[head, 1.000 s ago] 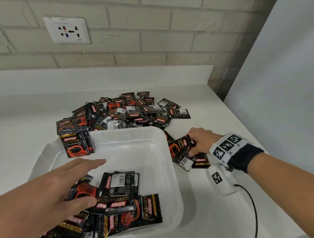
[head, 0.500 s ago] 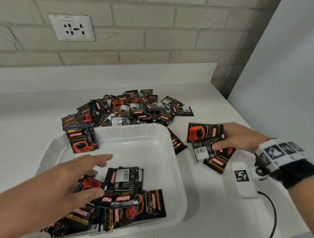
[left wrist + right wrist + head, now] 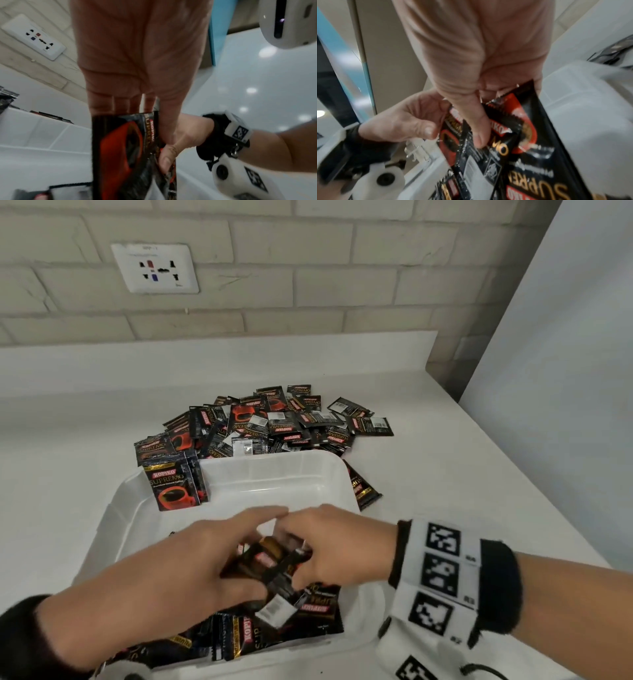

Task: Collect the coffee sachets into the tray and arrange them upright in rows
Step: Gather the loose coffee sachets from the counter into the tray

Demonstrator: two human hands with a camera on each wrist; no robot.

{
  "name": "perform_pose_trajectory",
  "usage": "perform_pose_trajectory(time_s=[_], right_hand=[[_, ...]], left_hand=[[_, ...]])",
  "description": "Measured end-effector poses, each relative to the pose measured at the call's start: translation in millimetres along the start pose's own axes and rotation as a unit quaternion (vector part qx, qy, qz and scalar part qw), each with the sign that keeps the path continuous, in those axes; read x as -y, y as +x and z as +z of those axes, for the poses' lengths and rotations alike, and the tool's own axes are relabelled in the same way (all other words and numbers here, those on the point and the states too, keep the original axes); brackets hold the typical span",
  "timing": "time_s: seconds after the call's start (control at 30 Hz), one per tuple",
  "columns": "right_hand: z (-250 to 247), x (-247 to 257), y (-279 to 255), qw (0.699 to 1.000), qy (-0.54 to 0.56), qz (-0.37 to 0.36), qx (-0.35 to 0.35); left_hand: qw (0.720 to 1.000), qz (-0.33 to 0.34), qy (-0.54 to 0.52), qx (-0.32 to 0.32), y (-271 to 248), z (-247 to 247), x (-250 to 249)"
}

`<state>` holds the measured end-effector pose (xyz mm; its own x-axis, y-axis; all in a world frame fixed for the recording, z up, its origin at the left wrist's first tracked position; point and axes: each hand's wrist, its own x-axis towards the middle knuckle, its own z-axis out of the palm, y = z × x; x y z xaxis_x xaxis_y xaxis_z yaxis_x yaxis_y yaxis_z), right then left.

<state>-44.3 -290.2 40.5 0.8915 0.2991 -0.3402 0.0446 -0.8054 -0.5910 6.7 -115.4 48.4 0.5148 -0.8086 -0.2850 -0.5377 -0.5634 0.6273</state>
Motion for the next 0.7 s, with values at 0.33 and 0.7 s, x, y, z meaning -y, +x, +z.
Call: perform_pose_trajectory(time_s=[0.33, 0.7], right_hand=[[1, -5, -6, 0.99, -0.052, -0.002, 0.133], [-25, -21, -12, 0.998, 0.046, -0.022, 0.047]], left_hand=[[0.985, -0.036, 0.135, 0.1, -12, 0, 40], [0.98, -0.009, 0.2, 0.022, -19, -3, 49]])
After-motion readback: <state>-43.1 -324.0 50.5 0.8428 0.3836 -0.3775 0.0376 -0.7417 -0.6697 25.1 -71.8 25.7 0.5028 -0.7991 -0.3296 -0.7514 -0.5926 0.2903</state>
